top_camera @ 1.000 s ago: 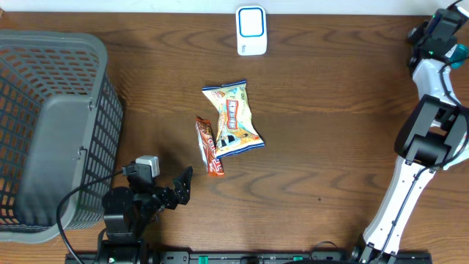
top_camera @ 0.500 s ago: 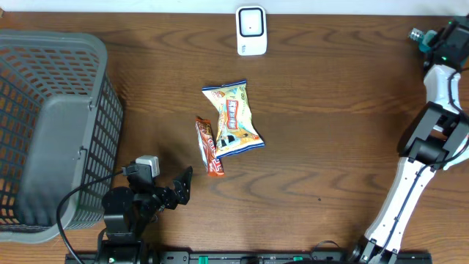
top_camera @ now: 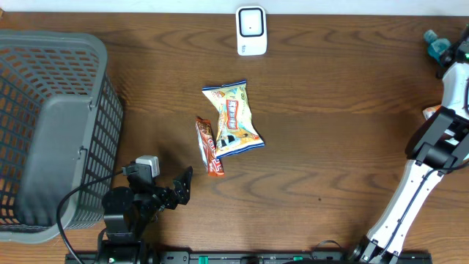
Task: Scan the item barcode
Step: 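Move the bottle to the right table edge and release it, then reach the right gripper over to the yellow-white tissue bag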
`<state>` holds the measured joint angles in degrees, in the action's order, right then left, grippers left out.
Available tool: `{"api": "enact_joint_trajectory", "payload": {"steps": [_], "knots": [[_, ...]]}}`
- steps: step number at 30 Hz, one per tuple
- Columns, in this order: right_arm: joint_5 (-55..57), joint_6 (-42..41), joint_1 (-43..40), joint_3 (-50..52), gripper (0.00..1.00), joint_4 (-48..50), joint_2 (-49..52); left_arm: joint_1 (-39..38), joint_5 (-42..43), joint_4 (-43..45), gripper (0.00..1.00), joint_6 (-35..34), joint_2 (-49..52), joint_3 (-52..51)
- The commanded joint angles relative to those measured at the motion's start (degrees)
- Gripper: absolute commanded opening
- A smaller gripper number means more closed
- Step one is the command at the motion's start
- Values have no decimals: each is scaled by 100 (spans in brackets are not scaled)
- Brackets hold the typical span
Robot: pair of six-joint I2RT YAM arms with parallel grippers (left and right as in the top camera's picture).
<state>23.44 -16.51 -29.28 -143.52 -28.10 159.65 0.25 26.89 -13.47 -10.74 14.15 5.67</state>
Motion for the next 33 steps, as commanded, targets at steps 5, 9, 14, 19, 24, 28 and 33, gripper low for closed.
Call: {"api": "enact_joint_trajectory", "payload": {"steps": [5, 9, 14, 19, 24, 28, 33], "knots": [[243, -1521, -299, 358, 1, -2291, 514, -22, 57, -129, 98, -52, -4, -90], [236, -2166, -341, 358, 1, -3338, 514, -22, 57, -129, 98, -52, -4, -90], [214, -2417, -332, 358, 1, -3982, 450, -22, 57, -129, 98, -52, -4, -90], [-2, -2415, -319, 358, 1, -4260, -83, -22, 57, -129, 98, -52, -4, -90], [-273, -2417, -181, 358, 1, -4542, -951, -22, 57, -129, 98, -52, -4, -90], [-509, -2538, 125, 358, 1, -4728, -1639, -22, 57, -129, 98, -52, -4, -90], [-494, -2673, 603, 358, 1, -4953, -2302, -22, 57, -129, 98, -52, -4, -90]]}}
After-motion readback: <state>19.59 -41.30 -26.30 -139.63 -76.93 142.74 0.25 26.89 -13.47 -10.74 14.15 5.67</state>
